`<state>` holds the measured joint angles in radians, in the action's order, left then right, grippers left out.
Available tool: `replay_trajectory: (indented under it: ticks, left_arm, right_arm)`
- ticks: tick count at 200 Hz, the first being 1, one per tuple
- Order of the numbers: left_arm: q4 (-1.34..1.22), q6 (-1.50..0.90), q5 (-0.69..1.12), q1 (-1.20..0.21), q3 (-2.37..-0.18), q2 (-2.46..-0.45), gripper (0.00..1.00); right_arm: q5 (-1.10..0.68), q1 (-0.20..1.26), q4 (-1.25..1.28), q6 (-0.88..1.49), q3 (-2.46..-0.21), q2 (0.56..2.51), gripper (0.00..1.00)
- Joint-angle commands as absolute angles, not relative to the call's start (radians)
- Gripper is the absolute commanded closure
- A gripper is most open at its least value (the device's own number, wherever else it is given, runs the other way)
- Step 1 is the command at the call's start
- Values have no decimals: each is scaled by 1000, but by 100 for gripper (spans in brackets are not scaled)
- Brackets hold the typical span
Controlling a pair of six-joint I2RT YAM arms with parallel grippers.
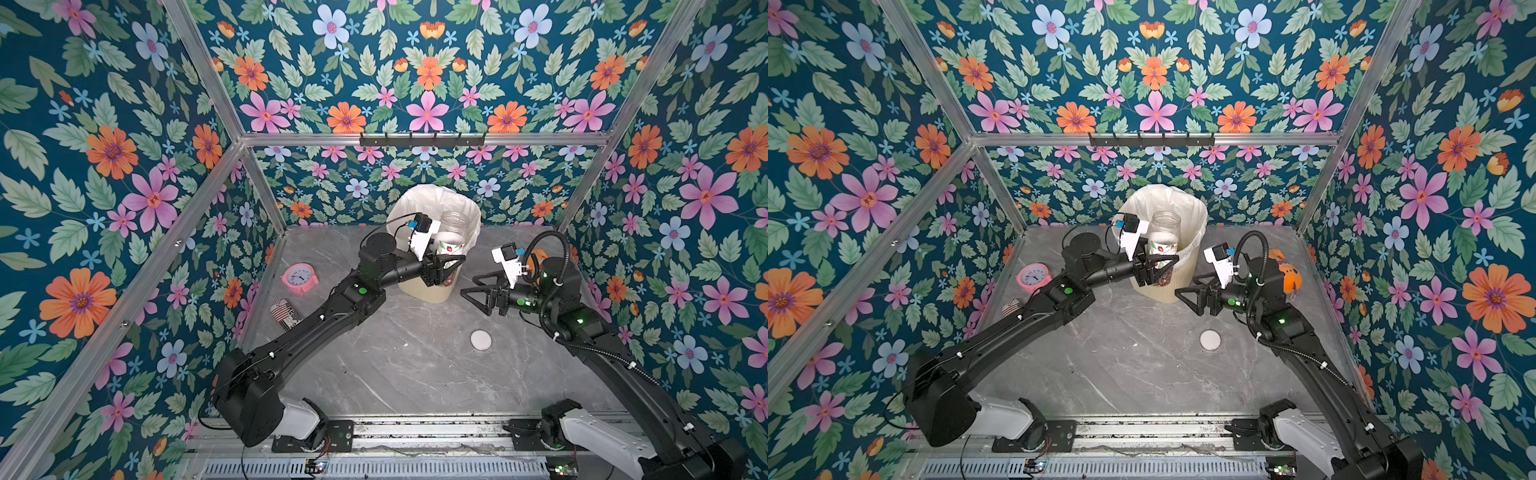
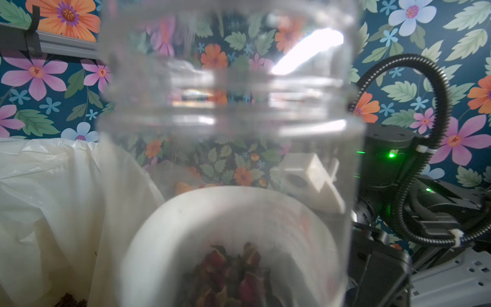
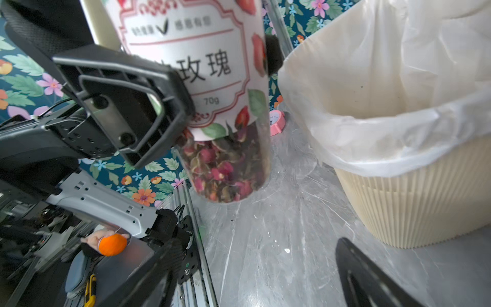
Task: Empty the moldy dried flower tea in the jars
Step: Pour the moldy dried flower tea into the trash bin.
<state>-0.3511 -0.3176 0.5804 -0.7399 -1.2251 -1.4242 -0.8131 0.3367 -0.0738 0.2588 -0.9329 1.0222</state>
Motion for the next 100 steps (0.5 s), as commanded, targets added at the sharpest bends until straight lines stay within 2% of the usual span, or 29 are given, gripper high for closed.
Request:
replay_trajectory:
  ticks: [1,38,76,100]
  left_arm:
    - [-462,-394,610,-739,-1240,-1432,39]
    - [-497,-445,597,-753,-1277,-1465,39]
    - [-629,-536,661,-760,-1298,-1510,39]
    - [-672,-562,681,-763,-1295,-1510,39]
  right_arm:
    - [-910,336,10,220,-969,1057,8]
    - [-974,342,78,230,-1038,1114,9]
    - [-1063,356,42,203,-1127,1182,10]
    - [-1059,360,28,180,-1154,1203,12]
